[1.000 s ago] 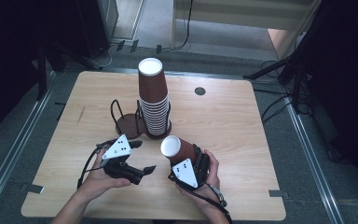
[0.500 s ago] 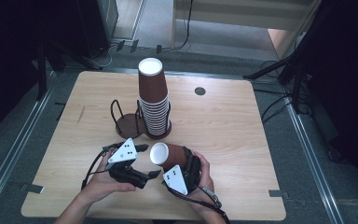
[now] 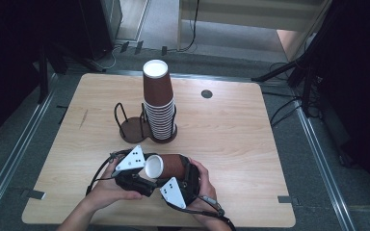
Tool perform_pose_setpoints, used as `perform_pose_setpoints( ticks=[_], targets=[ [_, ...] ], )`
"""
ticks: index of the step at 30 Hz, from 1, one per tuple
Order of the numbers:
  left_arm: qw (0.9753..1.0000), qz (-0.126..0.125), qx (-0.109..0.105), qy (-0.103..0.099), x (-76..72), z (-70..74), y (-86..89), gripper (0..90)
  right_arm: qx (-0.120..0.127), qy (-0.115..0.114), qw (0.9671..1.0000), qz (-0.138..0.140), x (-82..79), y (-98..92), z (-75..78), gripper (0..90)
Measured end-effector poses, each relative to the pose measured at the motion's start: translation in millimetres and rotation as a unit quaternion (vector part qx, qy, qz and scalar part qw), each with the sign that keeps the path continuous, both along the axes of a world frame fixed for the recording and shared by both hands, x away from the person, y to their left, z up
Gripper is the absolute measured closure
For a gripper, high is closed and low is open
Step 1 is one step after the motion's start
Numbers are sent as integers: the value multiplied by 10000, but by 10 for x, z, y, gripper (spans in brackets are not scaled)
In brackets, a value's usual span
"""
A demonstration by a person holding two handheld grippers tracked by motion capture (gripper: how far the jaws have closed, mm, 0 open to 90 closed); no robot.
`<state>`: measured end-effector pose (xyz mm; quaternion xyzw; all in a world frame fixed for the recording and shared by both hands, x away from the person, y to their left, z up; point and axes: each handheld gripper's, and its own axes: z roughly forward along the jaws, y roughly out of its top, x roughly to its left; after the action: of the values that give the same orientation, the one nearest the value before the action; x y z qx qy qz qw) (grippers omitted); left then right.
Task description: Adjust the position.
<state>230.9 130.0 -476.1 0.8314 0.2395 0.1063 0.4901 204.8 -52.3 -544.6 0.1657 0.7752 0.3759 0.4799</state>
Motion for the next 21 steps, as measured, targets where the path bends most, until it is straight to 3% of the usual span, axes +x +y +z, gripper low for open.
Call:
perform_pose_setpoints(
  ticks=[14,17,21],
  targets=[
    [9998,-61,76,-149,-19,7,8,208,-26,53,9999,135,-31,11,-16,100],
    [9997,-88,54,-213,-32,18,8,217,30,98,9999,62,-40,15,-8,88],
    [9998,-108,-49,-155,-20,23,25,223,98,98,9999,86,-43,-7,13,72]
  ],
)
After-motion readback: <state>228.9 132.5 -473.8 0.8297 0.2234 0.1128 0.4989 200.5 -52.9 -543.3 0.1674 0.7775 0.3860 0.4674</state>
